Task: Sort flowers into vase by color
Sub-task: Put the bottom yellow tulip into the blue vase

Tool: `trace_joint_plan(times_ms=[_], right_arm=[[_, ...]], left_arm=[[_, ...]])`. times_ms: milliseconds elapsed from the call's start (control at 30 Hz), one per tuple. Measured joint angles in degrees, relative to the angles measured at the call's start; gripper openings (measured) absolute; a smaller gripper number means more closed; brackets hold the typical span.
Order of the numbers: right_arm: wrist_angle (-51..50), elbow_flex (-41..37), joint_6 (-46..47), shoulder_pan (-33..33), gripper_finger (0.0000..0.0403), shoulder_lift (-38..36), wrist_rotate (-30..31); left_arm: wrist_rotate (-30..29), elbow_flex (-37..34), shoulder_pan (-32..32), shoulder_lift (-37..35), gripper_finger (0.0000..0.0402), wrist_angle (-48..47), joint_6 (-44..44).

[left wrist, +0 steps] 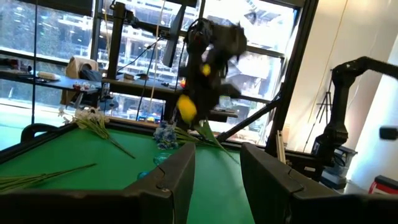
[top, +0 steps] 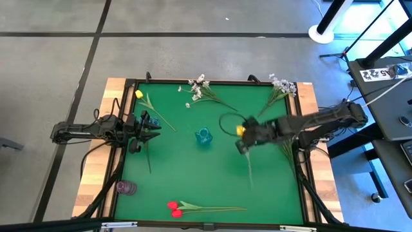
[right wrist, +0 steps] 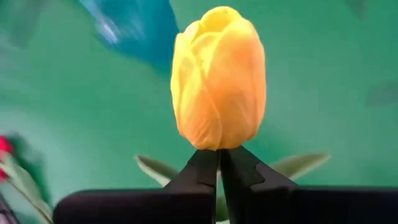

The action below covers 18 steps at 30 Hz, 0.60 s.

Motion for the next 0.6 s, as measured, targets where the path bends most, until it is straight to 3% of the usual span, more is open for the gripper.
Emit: trace_joint_plan(times_ms=[133,333,600], right_arm=[[0.1,10.4,-14.6,-5.4,0.0004,0.0,3.4],[3.8,24.0,-37.3,-9.3,0.0003,0.0,3.2],[15.4,29.6,-56.7,-11.0,0.0003,0.0,-8.2]], left_arm=[[0.0,0.0,0.0,0.0,0.0125,0.0,0.0],[0.0,0.0,0.0,0.0,0.0125,0.0,0.0],[0.0,0.0,0.0,0.0,0.0125,0.0,0.0]])
